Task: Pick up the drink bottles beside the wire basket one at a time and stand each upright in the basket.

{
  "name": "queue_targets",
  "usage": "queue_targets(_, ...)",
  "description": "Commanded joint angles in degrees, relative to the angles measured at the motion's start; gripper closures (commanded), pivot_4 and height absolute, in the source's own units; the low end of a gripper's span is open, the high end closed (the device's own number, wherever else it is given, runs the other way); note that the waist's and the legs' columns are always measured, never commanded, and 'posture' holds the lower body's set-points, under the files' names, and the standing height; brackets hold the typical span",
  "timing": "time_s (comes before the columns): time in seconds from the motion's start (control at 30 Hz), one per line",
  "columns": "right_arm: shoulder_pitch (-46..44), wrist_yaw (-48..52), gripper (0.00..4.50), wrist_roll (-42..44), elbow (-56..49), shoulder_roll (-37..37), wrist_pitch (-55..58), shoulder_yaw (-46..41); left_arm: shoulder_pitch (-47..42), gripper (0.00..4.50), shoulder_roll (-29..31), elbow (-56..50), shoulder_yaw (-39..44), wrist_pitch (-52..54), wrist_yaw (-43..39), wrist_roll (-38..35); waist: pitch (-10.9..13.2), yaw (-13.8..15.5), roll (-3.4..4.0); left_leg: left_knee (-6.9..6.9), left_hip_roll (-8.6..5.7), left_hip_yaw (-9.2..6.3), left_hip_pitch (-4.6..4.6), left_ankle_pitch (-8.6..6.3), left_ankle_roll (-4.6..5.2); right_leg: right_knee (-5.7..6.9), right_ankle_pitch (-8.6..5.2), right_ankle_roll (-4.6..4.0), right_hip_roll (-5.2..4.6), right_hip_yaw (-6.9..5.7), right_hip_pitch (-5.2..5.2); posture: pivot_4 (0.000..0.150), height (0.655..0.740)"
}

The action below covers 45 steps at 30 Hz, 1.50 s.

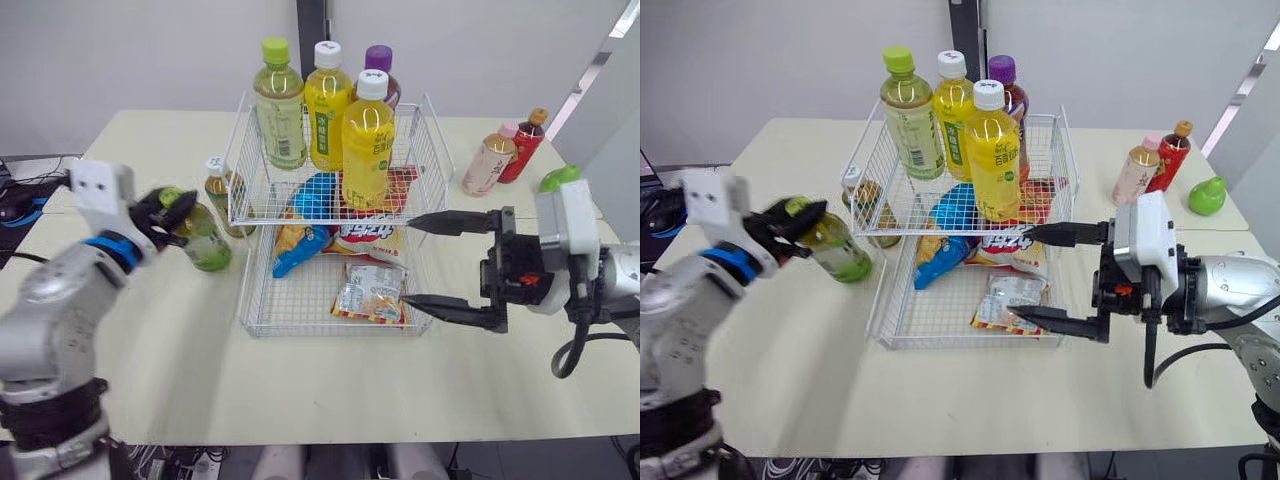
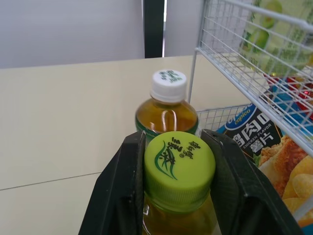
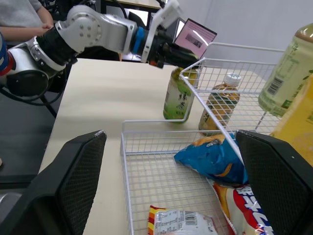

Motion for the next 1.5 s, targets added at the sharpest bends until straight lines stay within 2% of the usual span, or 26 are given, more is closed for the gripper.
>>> queue_targets(0.03, -1.4, 2.0, 0.0, 0.0, 1.4, -1.6, -1.9, -3.1, -9.9, 3.12, 8.3, 4.1, 4.2, 4.2, -5.2, -7.4, 0.0, 0.2, -0.04, 0.0, -0.04, -0.01, 0.0, 0.0, 0.0, 0.01, 0.0, 0.01, -0.03, -0.01, 0.02, 0.15, 0.74)
queue_targets(0.13, -3.2, 1.7, 0.0, 0.5, 2.4, -1.7, -2.1, -3.9, -22.0, 3.12, 14.7, 12.9, 2.4, 9.7, -8.2, -11.9, 0.0, 0.1, -0.08, 0.01, -0.05, -0.04, -0.07, 0.0, 0.0, -0.01, 0.0, 0.03, -0.03, -0.08, 0.0, 0.15, 0.74)
queue_targets(0.27, -4.3, -0.5, 0.0, 2.5, 1.3, -0.5, -1.5, -4.2, -37.7, 3.12, 20.2, 23.2, -4.7, 14.2, -12.7, -12.8, 0.1, -0.3, -0.1, -0.01, -0.04, -0.05, -0.09, 0.0, 0.0, 0.01, -0.01, 0.04, -0.01, -0.09, -0.04, 0.15, 0.74)
queue_targets(0.43, -3.2, -4.1, 0.0, 3.8, -1.3, 0.5, -0.8, -3.7, -55.6, 3.12, 20.5, 32.2, -14.6, 16.3, -18.4, -10.4, 0.1, -0.8, -0.1, -0.04, -0.05, -0.04, -0.07, 0.0, 0.0, 0.05, -0.04, 0.08, -0.02, -0.05, -0.06, 0.15, 0.74)
queue_targets(0.57, -2.9, -6.4, 0.0, 4.4, -2.2, 0.9, -0.6, -3.7, -64.0, 3.12, 18.0, 36.4, -21.2, 16.7, -23.0, -8.0, 0.1, -1.4, -0.09, -0.04, -0.03, -0.03, -0.13, 0.0, 0.0, 0.07, -0.08, 0.15, -0.01, -0.04, -0.12, 0.15, 0.74)
queue_targets(0.77, -1.7, -10.1, 0.0, 4.6, -3.4, 0.7, 0.0, -4.4, -62.3, 3.12, 10.2, 34.2, -28.3, 13.4, -27.7, -4.7, 0.1, -1.5, -0.05, -0.02, -0.01, -0.02, -0.12, 0.01, 0.0, 0.11, -0.07, 0.12, -0.02, -0.01, -0.13, 0.15, 0.74)
queue_targets(1.03, -1.2, -13.5, 0.0, 7.0, -4.8, -0.7, 1.1, -6.1, -58.2, 3.12, 0.9, 33.3, -30.4, 9.9, -28.5, -1.2, 0.1, -1.7, -0.04, 0.01, -0.02, -0.01, -0.34, 0.01, 0.0, 0.08, -0.02, 0.04, -0.05, 0.02, -0.31, 0.15, 0.74)
queue_targets(1.5, -0.4, -15.0, 0.0, 8.2, -5.5, -2.0, 1.3, -6.8, -55.6, 3.12, -3.2, 34.4, -33.1, 1.1, -33.8, 5.6, 0.1, -1.5, -0.04, 0.04, -0.06, -0.02, -0.35, 0.01, 0.01, 0.08, -0.03, 0.03, -0.06, 0.0, -0.28, 0.15, 0.74)
